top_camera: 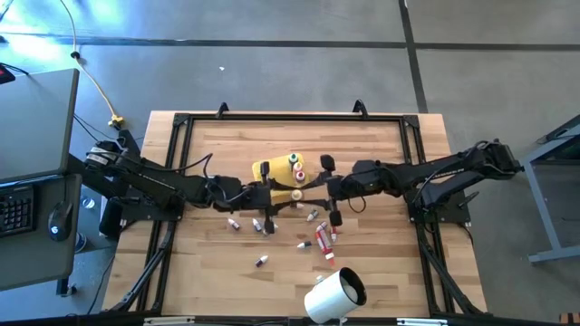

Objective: Pick & Place food coloring
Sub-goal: Put the large yellow food coloring bottle into the yellow container

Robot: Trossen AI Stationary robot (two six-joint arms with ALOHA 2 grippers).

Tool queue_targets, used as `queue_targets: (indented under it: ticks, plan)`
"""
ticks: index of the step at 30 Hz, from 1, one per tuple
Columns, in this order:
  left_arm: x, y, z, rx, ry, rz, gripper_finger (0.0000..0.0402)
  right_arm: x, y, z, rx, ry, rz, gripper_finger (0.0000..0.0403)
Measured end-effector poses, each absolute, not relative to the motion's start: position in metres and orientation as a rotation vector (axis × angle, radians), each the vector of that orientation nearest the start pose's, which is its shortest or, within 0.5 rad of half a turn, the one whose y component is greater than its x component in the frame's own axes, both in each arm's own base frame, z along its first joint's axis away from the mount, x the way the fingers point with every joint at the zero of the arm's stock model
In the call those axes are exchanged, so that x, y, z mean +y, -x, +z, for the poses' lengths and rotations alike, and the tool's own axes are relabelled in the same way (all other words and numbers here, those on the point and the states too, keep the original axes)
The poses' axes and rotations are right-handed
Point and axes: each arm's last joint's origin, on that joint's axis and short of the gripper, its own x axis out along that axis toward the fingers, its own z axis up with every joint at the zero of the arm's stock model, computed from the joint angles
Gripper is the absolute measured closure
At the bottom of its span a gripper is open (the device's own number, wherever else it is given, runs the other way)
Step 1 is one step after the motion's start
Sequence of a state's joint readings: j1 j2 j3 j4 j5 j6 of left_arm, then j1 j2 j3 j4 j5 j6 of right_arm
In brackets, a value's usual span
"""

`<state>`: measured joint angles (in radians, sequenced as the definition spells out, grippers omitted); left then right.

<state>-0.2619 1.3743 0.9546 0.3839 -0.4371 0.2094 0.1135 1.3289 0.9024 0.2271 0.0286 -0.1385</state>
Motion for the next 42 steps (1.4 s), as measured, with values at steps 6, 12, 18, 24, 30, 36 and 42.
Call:
queue_targets:
  ticks: [6,12,18,24,30,36,42]
  plan:
    - [-0.063,-0.302,0.311,0.088,-0.199,0.362,0.0288,0.027,-0.292,0.277,0.39,0.197,-0.086,0.0249]
    - [-0.062,-0.301,0.309,0.12,-0.211,0.393,0.0288,0.021,-0.284,0.262,0.555,0.23,-0.239,0.0249]
    - [-0.044,-0.299,0.295,0.238,-0.171,0.582,0.0288,0.021,-0.281,0.257,0.6,0.132,-0.274,0.0249]
    - [-0.002,-0.313,0.254,0.429,-0.008,0.646,0.0288,0.022,-0.281,0.257,0.597,0.094,-0.252,0.0249]
    - [0.03,-0.331,0.229,0.471,0.095,0.613,0.0288,0.022,-0.281,0.257,0.601,0.065,-0.258,0.0249]
    - [0.036,-0.329,0.224,0.515,0.091,0.636,0.0288,0.023,-0.278,0.253,0.648,0.03,-0.224,0.0249]
    - [0.025,-0.291,0.284,0.404,0.025,0.608,0.0288,0.023,-0.276,0.251,0.678,0.035,-0.222,0.0249]
